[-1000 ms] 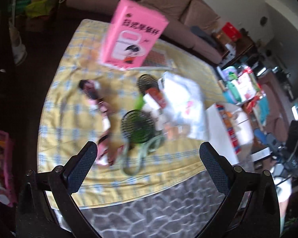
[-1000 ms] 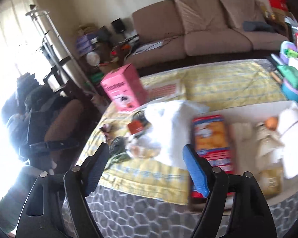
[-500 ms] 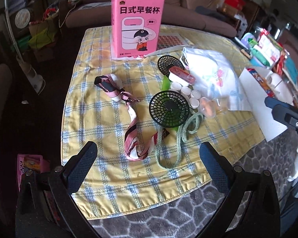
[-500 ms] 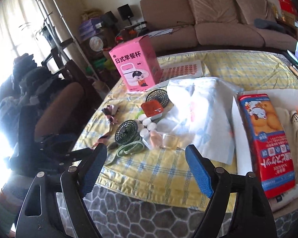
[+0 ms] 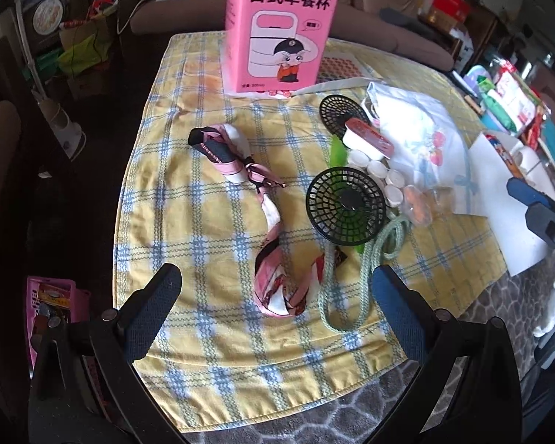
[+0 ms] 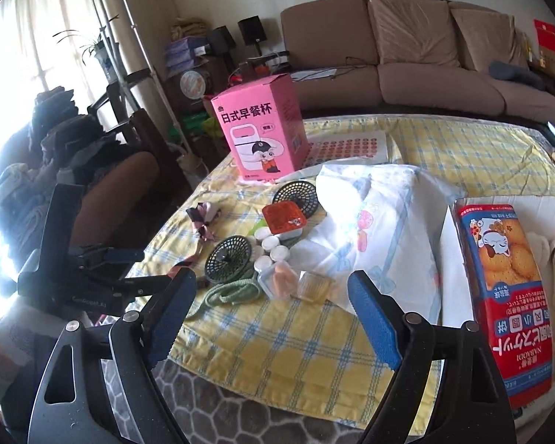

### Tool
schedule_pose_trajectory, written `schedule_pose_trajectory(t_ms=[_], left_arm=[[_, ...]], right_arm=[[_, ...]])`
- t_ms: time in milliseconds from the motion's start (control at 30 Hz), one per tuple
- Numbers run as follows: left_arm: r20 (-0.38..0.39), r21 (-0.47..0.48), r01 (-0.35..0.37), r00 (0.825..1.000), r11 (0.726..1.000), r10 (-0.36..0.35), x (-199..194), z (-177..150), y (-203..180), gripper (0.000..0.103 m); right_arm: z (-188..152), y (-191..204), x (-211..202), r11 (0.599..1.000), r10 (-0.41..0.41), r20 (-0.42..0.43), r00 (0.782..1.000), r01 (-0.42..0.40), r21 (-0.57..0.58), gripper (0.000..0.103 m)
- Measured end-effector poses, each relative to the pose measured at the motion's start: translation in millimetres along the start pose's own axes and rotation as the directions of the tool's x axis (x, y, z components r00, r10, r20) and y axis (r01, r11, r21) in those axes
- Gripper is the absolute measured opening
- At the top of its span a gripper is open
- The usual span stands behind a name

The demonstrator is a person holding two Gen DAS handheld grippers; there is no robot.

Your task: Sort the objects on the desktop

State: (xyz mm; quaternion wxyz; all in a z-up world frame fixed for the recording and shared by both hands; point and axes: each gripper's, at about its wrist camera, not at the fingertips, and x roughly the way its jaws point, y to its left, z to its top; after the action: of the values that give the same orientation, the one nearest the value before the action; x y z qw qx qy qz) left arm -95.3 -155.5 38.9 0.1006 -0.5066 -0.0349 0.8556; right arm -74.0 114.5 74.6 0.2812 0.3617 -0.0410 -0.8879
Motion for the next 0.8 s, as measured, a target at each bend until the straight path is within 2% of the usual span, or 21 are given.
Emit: schedule_pose_trajectory(t_ms=[133, 200, 300, 400, 500, 600, 700, 800], left_arm=[[-0.003, -0.012, -0.005, 1.0, 1.0, 0.005, 2.1, 0.5, 1.2, 0.103], [0.001, -0.02, -0.013, 1.0, 1.0, 0.013, 1.7, -1.4, 0.0, 0.103], [0.008, -0.075, -0.018, 1.0, 0.997, 0.019, -1.8, -10.8, -3.9, 0.103], [0.027, -0.092, 0.015, 1.0, 0.996, -0.013, -11.2, -23.6, -22.5, 0.103], [0.091, -0.092, 0.007, 0.996, 0.996, 0.002, -26.2, -44.0, -44.5, 0.103], [0.091, -0.144, 0.053, 0.995, 0.988, -0.04, -29.6, -66.9, -55.5, 0.103], [0.082, -0.154, 0.033, 0.996, 0.988, -0.021, -29.4, -83.6, -68.7, 0.103], [0.057, -0.158, 0.0, 0.998, 0.987, 0.01, -27.1, -92.1, -82.2, 0.103]], right_arm=[[-1.5, -1.3, 4.2, 1.0, 0.004, -0.02, 1.0, -0.004, 0.015, 0.086], [-6.8, -2.6, 6.5, 1.0, -0.022, -0.032, 0.999, 0.023, 0.019, 0.086], [-21.2, -8.7, 10.2, 0.994, -0.102, -0.076, 0.992, 0.105, 0.037, 0.086], [-33.8, -12.5, 7.2, 0.992, -0.117, -0.103, 0.988, 0.121, 0.033, 0.086], [-46.4, -2.1, -7.2, 0.991, -0.135, -0.09, 0.987, 0.136, 0.001, 0.086], [-63.3, 3.0, -32.4, 0.992, -0.114, -0.052, 0.992, 0.116, 0.039, 0.086], [-75.9, -2.7, -54.0, 0.989, -0.129, -0.044, 0.991, 0.132, 0.06, 0.086], [-84.2, -22.2, -70.9, 0.978, -0.199, -0.072, 0.977, 0.203, 0.05, 0.086]])
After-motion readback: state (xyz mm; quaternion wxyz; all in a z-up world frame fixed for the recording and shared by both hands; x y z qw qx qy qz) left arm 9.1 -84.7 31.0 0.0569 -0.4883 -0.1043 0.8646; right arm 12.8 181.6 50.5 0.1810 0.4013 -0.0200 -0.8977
